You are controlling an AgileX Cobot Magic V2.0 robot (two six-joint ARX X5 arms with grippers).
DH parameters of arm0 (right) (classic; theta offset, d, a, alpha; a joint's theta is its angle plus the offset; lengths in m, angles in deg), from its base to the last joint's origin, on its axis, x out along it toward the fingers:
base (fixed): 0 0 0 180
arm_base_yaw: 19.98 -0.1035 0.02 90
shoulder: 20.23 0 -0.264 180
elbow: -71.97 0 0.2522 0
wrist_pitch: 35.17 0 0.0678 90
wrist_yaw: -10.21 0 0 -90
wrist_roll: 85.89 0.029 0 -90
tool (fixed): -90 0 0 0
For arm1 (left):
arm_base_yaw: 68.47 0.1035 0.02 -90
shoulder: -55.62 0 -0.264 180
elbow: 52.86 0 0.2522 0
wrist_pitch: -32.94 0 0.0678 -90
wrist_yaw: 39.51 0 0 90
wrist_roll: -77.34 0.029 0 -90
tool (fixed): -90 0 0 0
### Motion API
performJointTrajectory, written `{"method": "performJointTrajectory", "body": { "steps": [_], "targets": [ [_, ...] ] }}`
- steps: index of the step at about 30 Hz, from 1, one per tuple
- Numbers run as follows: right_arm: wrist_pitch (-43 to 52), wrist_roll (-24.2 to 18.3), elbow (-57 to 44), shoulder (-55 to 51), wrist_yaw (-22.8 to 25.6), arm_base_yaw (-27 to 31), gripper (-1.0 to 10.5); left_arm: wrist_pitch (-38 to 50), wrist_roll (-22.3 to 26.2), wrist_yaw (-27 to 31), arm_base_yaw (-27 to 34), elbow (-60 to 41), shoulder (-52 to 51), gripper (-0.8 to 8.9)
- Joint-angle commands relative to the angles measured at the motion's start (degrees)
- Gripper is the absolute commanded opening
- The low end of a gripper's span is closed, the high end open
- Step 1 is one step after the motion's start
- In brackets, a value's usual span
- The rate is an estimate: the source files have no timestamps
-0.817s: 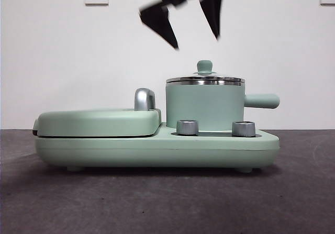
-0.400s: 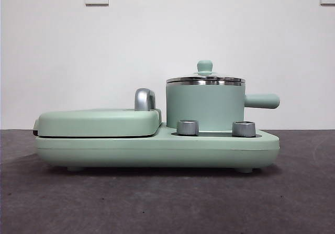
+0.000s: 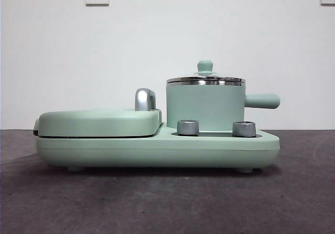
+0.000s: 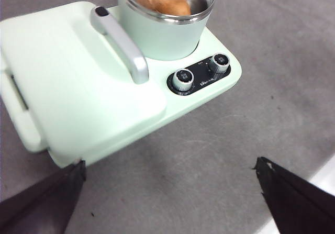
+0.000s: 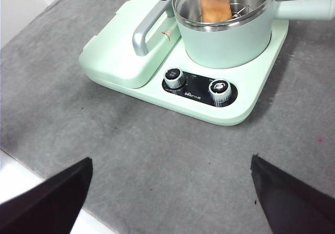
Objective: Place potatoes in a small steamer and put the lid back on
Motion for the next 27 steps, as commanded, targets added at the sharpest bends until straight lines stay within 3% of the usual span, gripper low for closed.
{"method": "performJointTrajectory", "body": {
  "steps": [1,3,4,5,6,23,27],
  "targets": [
    [0.8,-1.8,0.4,0.2,-0.2,-0.3,4.8,0.0,-3.1,-0.3,-0.5,-2.0,-4.9,4.85],
    [0.9,-2.2,0.4,0.2,-0.2,-0.3,4.8,-1.7,-3.2,-0.2,-0.5,-2.3,-6.8,3.81],
    [0.9,-2.2,0.4,0.2,-0.2,-0.3,4.3,-2.1,-3.2,-0.2,-0.5,-2.3,-7.5,2.57],
    [0.8,-2.2,0.4,0.2,-0.2,-0.3,2.5,-2.4,-3.0,-0.2,-0.5,-2.3,-8.0,0.7],
    [0.8,-2.3,0.4,0.2,-0.2,-0.3,0.0,-2.4,-2.6,-0.2,-0.5,-2.3,-8.3,-0.02],
    [0.8,-3.3,0.4,0.2,0.4,-0.3,0.1,-1.7,-2.7,0.6,-0.2,-2.4,-9.5,0.05],
    [0.9,-3.3,0.4,0.2,0.4,-0.3,0.2,2.6,-2.7,-0.3,6.0,-5.2,-12.3,0.05]
  ]
}}
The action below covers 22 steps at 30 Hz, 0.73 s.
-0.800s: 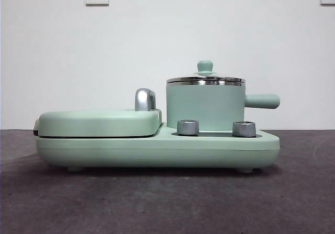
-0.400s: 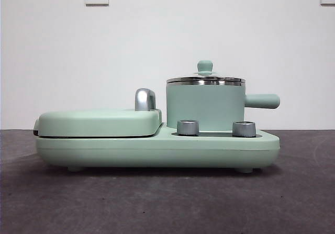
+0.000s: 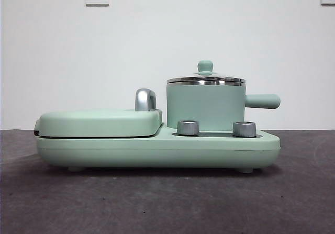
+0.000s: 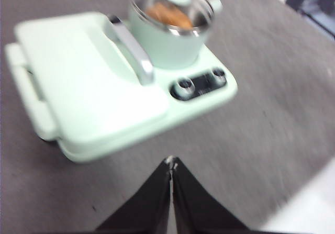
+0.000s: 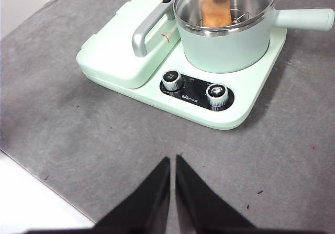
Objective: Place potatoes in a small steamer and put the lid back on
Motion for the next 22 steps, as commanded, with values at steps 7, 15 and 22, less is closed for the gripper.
{"method": "performJointTrajectory", "body": {
  "steps": [7,15,22],
  "targets": [
    [0.6,-0.7,0.4,0.2,0.0,-0.3,0.1,27.1,3.5,-2.0,24.9,-25.0,-13.1,0.05],
    [0.6,-0.7,0.4,0.2,0.0,-0.3,0.1,34.6,10.5,-2.0,31.2,-43.4,-26.0,0.05],
    [0.7,-0.7,0.4,0.2,0.0,-0.3,0.1,33.9,13.4,-2.0,31.3,-47.5,-28.4,0.06]
  ]
}}
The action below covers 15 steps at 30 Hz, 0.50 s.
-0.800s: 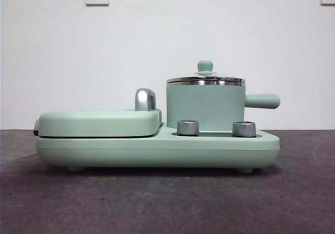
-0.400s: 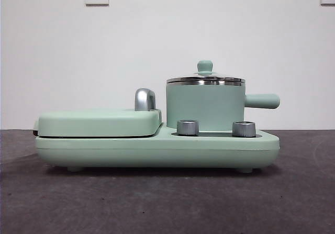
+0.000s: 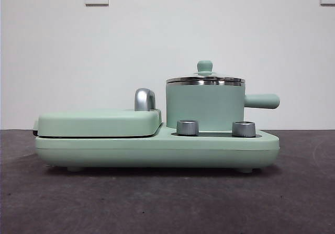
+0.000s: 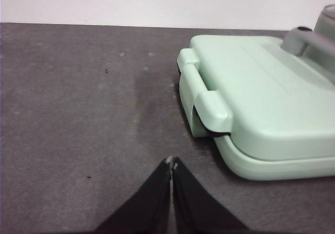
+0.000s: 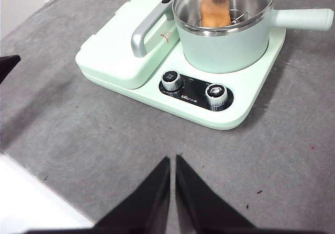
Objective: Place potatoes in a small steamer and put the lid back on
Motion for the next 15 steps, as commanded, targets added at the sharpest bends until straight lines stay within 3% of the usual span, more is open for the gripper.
{"method": "performJointTrajectory", "body": {
  "steps": [1,15],
  "targets": [
    [0.6,-0.6,0.4,0.2,0.0,-0.3,0.1,1.1,3.5,-0.3,0.1,-1.2,-0.1,0.05],
    [1.0,-0.6,0.4,0.2,0.0,-0.3,0.1,2.4,4.7,-0.2,0.2,-3.3,-0.1,0.05]
  ]
}}
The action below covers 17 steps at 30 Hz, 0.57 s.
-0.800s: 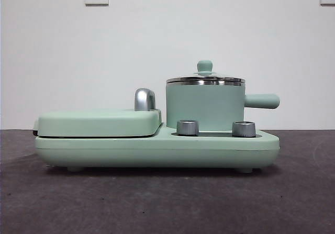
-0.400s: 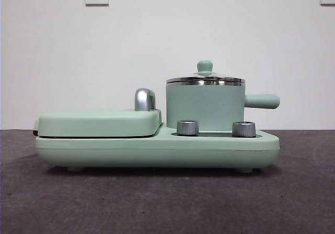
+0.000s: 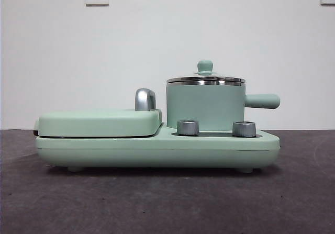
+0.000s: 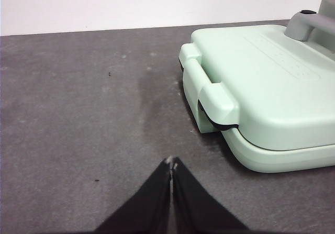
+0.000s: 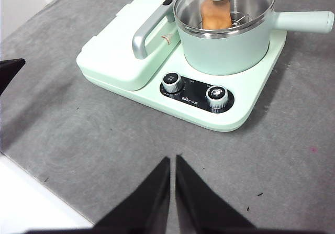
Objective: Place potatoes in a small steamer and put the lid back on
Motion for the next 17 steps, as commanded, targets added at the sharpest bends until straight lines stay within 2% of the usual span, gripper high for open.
{"method": "performJointTrajectory", "body": {
  "steps": [1,11,14,17],
  "targets": [
    [0.6,-0.6,0.4,0.2,0.0,-0.3,0.1,-0.3,0.5,-0.2,0.0,-1.0,-0.1,0.06],
    [1.0,-0.6,0.1,0.0,0.1,-0.2,0.1,-0.3,0.5,-0.2,0.0,-1.0,-0.1,0.05],
    [2.4,-1.0,-1.3,-0.6,-0.5,2.7,0.1,-0.3,0.5,-0.2,0.0,-0.9,-0.1,0.06],
    [9.6,-2.6,-7.1,-2.4,1.8,8.3,0.1,-0.3,0.5,-0.2,0.0,-0.9,-0.1,0.05]
  ]
}}
